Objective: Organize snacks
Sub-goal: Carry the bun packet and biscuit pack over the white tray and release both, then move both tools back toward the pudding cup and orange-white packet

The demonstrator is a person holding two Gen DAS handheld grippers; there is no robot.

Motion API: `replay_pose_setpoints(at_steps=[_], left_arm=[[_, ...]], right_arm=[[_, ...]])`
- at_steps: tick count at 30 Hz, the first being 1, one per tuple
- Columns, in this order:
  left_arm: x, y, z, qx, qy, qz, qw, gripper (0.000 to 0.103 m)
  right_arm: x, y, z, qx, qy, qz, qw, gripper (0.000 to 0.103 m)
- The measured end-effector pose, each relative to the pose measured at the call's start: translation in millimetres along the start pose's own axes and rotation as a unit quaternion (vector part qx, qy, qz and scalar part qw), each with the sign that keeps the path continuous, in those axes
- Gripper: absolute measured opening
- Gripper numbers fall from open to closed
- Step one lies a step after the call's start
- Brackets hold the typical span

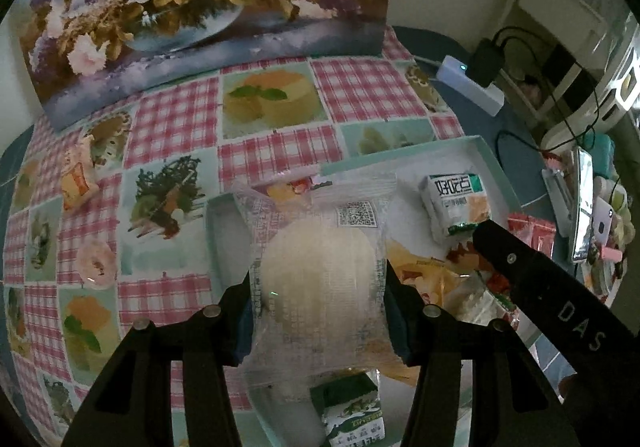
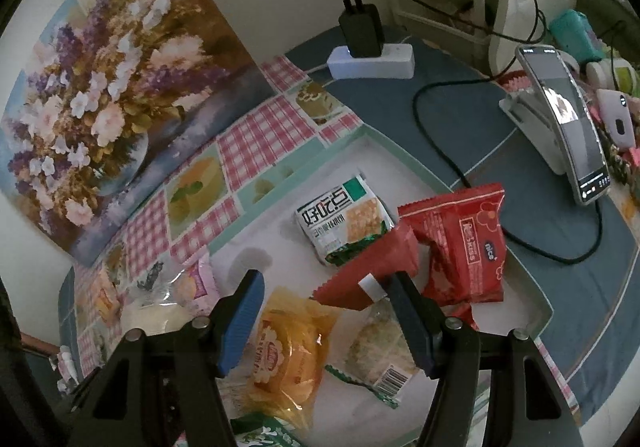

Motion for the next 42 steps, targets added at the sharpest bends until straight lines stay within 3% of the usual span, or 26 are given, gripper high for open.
replay_pose_setpoints(at_steps=[3,6,11,21,24,25,26,37,39,41,42], left_arm=[[-1,4,-1,-0.006,-0.003,0.009,0.9999,0.057],[-1,3,-1,-0.002,-0.002,0.006,1.0,0.07],[1,-1,5,-0.001,-0.011,0.002,0.9999,0.071],[9,-17,47,-0.004,-0.094,-0.015,0.9955,0.078],[9,-21,66,0.006,-0.128,-0.023,0.9915,0.083],[9,-22,73,0.01,-0.142,-0.025,0.9895,0.092],[8,-23,80,0.014,-0.155,-0.028,0.9874,0.094],[-4,-22,132,0.041,-0.235,-0.033,0.9705,0.096],[-6,-23,139,0.041,-0.246,-0.033,0.9679,0.097],[-7,-24,146,0.043,-0.256,-0.034,0.965,0.098],[-8,-24,149,0.043,-0.26,-0.034,0.964,0.098]], right_arm=[[0,1,-1,-0.001,0.002,0.002,1.0,0.068],[0,2,-2,-0.002,0.004,0.004,1.0,0.068],[0,4,-2,-0.004,0.003,0.008,1.0,0.068],[-3,8,6,-0.01,-0.019,0.015,1.0,0.07],[-4,10,9,-0.016,-0.029,0.017,0.999,0.073],[-4,11,11,-0.018,-0.034,0.017,0.999,0.074],[-5,11,12,-0.019,-0.038,0.017,0.999,0.075],[-7,12,26,-0.019,-0.065,0.01,0.998,0.079],[-8,12,27,-0.018,-0.068,0.009,0.997,0.085],[-8,11,29,-0.016,-0.071,0.006,0.997,0.098],[-8,11,30,-0.016,-0.073,0.004,0.997,0.098]])
Point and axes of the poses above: each gripper's, at about its wrist camera, not at the fingertips, and y roughly the way its jaws point, z to its left, x to its top, the point moved 4 cm from there along y, roughly the way its jaws point, and after that the axes turned 6 degrees about z, right-handed, at the moved point
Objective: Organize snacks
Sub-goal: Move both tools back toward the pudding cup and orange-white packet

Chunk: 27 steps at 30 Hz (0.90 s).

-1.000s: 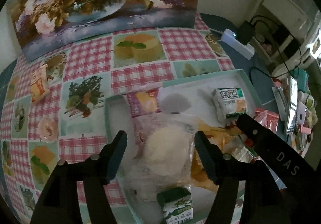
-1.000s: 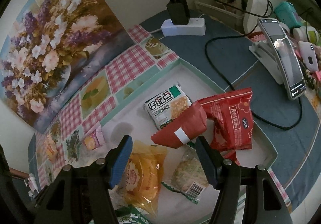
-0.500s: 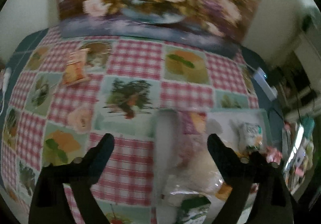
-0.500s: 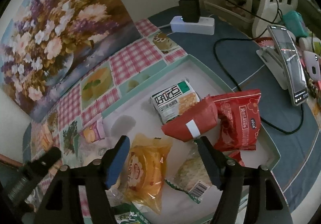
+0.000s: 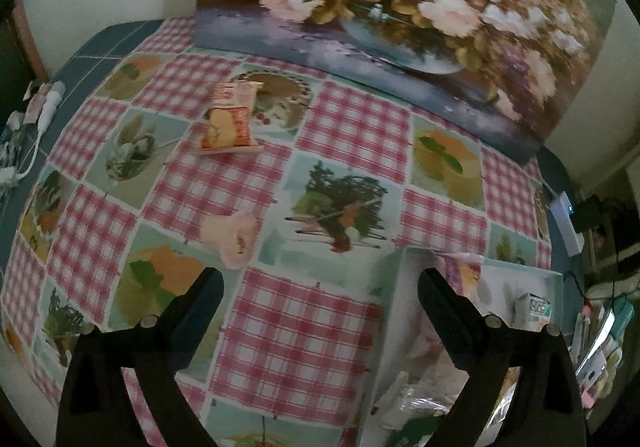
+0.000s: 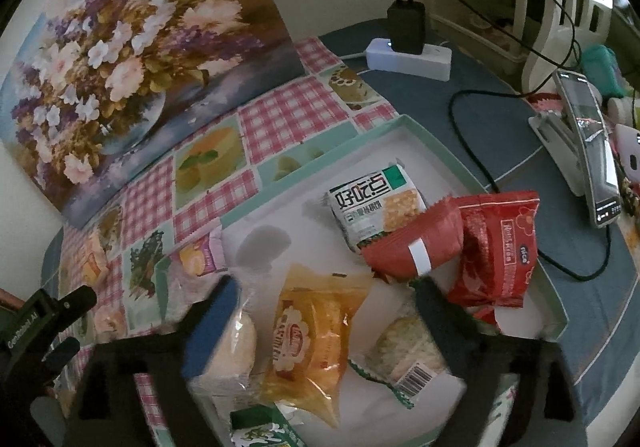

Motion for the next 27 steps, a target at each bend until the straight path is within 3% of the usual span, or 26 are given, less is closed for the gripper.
replay_pose_setpoints(at_steps=[18,27], left_arm=[[13,1,50,0.004,-0.067,0.006,0.9977,0.098],[30,-16,106,0.08,-0.092,-0.035,0.9919,0.098]], right_arm=[[-5,-5,34,0.024,-0.045,-0.016,0.999,0.103],[-16,-10,72,0.04,-0.095,-0.021,0.994,0.103]])
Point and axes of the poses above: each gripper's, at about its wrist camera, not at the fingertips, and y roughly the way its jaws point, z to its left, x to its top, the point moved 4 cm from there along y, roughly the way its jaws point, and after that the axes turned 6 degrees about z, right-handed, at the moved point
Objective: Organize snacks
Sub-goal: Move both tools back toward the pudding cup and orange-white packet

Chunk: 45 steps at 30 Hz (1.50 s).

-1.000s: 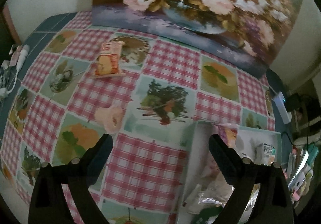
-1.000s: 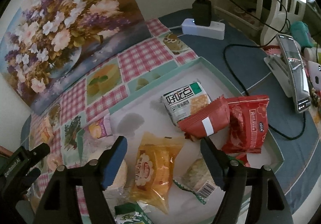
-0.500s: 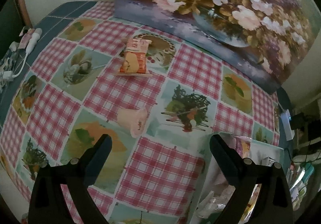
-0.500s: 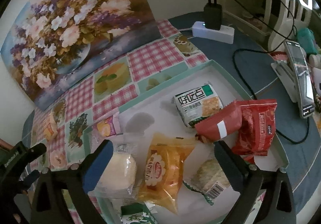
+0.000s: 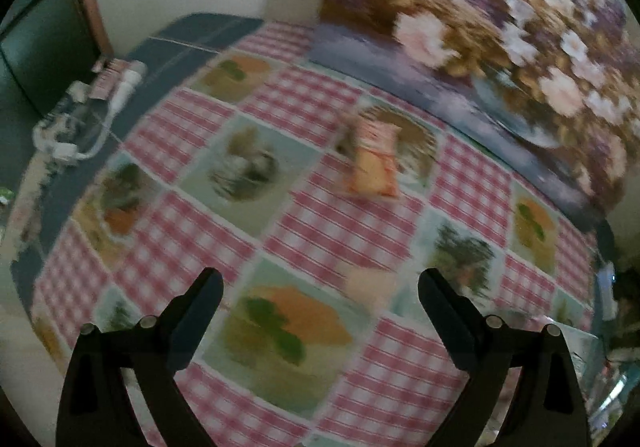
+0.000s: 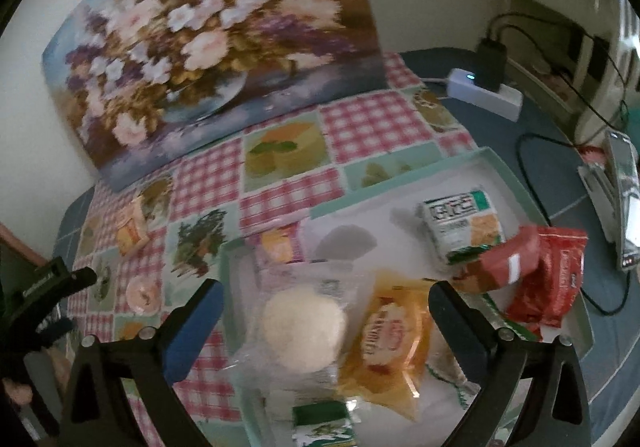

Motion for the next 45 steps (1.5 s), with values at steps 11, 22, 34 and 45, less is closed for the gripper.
replay_pose_setpoints(at_steps=[11,22,34,45], left_arm=[[25,-7,63,0.038,-0.046,-0.025,0.9979,0.098],[29,6,86,0.053,-0.052,-0.007,0.9972,0.098],[27,35,95,0.056,-0.053,0.028,0.9967,0.098],[25,55,84,0.048,-0.028,0.055,0.9969,0.098]], right_arm=[[-6,-5,64,0.023,-0.053,-0.02,0.998,0.103],[-23,15,127,0.042,-0.098,0.003,0.994,0.103],[-30,48,149,0.047,-0.112,0.024,0.992,0.103],[-37,73,176,0.056,-0.146,0.04,0.987,0.103]])
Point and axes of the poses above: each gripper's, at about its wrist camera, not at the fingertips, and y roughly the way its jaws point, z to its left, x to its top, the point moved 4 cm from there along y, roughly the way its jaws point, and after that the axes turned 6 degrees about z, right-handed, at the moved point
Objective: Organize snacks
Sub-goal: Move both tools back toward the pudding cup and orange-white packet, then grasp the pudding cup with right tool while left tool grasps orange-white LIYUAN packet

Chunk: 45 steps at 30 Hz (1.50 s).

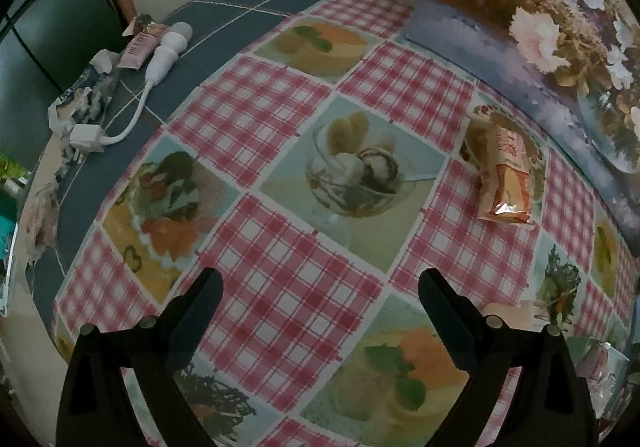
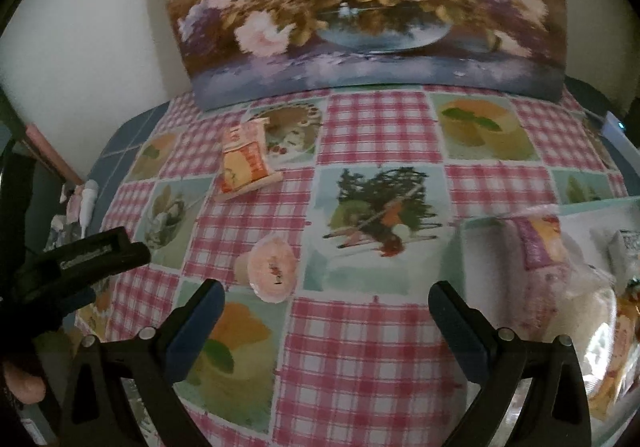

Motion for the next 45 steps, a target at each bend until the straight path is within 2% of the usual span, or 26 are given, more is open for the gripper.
replay_pose_setpoints(at_steps=[15,22,25,27,28,33,35,39,40,45], left_arm=[[7,31,7,0.018,0.004,0.026,0.9995,0.098],[8,41,6,0.014,0.011,0.035,0.9992,0.098],[11,45,8,0.013,0.01,0.038,0.9992,0.098],[12,47,12,0.013,0.008,0.038,0.9992,0.098],[13,48,13,0.014,0.007,0.038,0.9992,0.098],[16,53,21,0.015,0.008,0.037,0.9991,0.098],[17,56,23,0.016,0.009,0.038,0.9991,0.098],[18,60,18,0.016,0.013,0.036,0.9991,0.098],[17,59,16,0.017,0.014,0.035,0.9992,0.098],[17,59,8,0.014,0.019,0.032,0.9992,0.098]], right_arm=[[-4,47,28,-0.027,-0.047,0.032,0.998,0.103],[-4,62,39,-0.05,-0.065,0.036,0.996,0.093],[-4,66,43,-0.058,-0.072,0.034,0.995,0.093],[-4,68,46,-0.063,-0.078,0.034,0.994,0.089],[-3,68,47,-0.07,-0.084,0.03,0.994,0.084],[0,69,52,-0.077,-0.092,0.022,0.993,0.078],[1,68,53,-0.077,-0.093,0.018,0.992,0.066],[2,67,52,-0.076,-0.09,0.014,0.993,0.056],[2,66,51,-0.075,-0.09,0.012,0.993,0.051],[2,65,46,-0.076,-0.081,0.008,0.994,0.05]])
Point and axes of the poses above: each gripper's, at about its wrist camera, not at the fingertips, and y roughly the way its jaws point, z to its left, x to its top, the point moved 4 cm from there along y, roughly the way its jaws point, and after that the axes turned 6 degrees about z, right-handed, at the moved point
